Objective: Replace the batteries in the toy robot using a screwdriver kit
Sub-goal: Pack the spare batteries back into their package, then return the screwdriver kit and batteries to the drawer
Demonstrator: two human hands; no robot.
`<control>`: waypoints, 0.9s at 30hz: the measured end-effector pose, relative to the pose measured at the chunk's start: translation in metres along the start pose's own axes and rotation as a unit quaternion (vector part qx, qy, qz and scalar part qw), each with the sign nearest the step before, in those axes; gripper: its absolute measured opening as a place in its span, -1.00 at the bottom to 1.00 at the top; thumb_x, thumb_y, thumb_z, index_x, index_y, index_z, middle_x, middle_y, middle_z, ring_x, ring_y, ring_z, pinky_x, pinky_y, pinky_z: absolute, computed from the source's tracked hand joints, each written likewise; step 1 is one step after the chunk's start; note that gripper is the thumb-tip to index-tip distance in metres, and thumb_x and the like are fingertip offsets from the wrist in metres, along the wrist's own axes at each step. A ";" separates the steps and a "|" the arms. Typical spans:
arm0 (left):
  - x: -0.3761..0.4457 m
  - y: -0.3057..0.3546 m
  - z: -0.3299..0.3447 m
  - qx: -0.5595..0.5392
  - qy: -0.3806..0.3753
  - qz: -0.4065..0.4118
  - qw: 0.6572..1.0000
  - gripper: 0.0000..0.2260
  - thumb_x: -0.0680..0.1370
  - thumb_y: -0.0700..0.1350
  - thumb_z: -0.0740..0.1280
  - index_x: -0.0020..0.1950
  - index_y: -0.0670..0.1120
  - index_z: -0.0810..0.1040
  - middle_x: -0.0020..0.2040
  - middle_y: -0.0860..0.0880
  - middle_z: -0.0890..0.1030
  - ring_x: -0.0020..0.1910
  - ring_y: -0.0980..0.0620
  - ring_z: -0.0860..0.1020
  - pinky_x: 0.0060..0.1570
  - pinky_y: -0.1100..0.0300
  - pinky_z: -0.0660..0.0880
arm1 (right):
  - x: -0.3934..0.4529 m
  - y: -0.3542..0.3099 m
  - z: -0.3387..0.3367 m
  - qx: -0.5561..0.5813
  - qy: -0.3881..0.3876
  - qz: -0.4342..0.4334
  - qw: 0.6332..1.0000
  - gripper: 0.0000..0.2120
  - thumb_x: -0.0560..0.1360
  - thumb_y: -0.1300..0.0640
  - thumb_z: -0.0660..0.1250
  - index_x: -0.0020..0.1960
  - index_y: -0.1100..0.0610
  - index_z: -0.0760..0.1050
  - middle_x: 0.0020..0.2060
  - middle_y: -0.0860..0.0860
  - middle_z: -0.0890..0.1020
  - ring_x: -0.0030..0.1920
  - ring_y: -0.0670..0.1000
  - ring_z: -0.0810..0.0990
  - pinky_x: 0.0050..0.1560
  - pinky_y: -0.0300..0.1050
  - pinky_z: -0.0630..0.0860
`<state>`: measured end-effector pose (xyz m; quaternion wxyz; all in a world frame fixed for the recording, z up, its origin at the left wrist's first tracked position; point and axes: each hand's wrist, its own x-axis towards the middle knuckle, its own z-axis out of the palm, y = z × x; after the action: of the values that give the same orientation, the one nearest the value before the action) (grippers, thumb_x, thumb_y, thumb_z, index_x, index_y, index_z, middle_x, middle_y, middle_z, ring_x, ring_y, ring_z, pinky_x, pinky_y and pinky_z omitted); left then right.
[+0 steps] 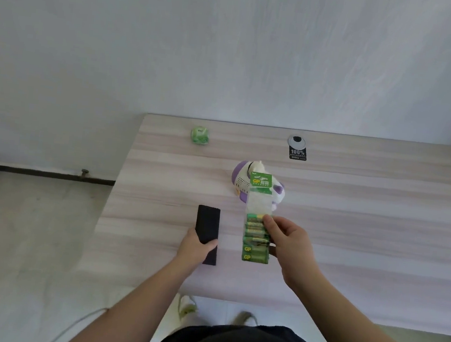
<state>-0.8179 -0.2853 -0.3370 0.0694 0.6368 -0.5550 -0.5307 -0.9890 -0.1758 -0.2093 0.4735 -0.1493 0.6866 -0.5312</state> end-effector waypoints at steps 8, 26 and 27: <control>-0.084 0.039 -0.038 -0.231 0.064 0.040 0.970 -0.68 0.43 -0.02 0.52 0.07 0.01 0.47 0.06 -0.08 0.62 0.02 -0.08 0.62 -0.02 -0.12 0.62 | 0.003 -0.021 -0.003 -0.026 -0.059 -0.048 0.997 -0.84 0.54 0.04 0.35 -0.04 0.13 0.62 -0.20 0.06 0.70 -0.13 0.09 0.69 0.00 0.13 0.63; -0.260 0.094 -0.158 -0.406 0.204 0.087 0.886 -0.83 0.61 -0.15 0.24 0.17 -0.05 0.53 -0.03 -0.11 0.68 -0.12 -0.08 0.67 -0.37 0.15 0.56 | -0.062 -0.106 0.098 -0.074 -0.293 -0.140 0.943 -0.78 0.55 0.02 0.32 -0.22 0.09 0.55 -0.30 0.04 0.65 -0.23 0.05 0.66 -0.07 0.11 0.62; -0.268 0.092 -0.165 -0.412 0.212 0.089 0.882 -0.85 0.61 -0.14 0.24 0.15 -0.03 0.54 -0.06 -0.09 0.68 -0.13 -0.07 0.67 -0.36 0.14 0.56 | -0.071 -0.109 0.107 -0.075 -0.305 -0.145 0.938 -0.76 0.56 0.03 0.32 -0.25 0.09 0.52 -0.35 0.00 0.63 -0.29 0.00 0.63 -0.14 0.06 0.60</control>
<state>-0.7038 -0.1935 -0.0442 0.4885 0.5963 -0.3122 -0.5553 -0.8988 -0.2314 -0.0787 0.5649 -0.4372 0.5182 -0.4702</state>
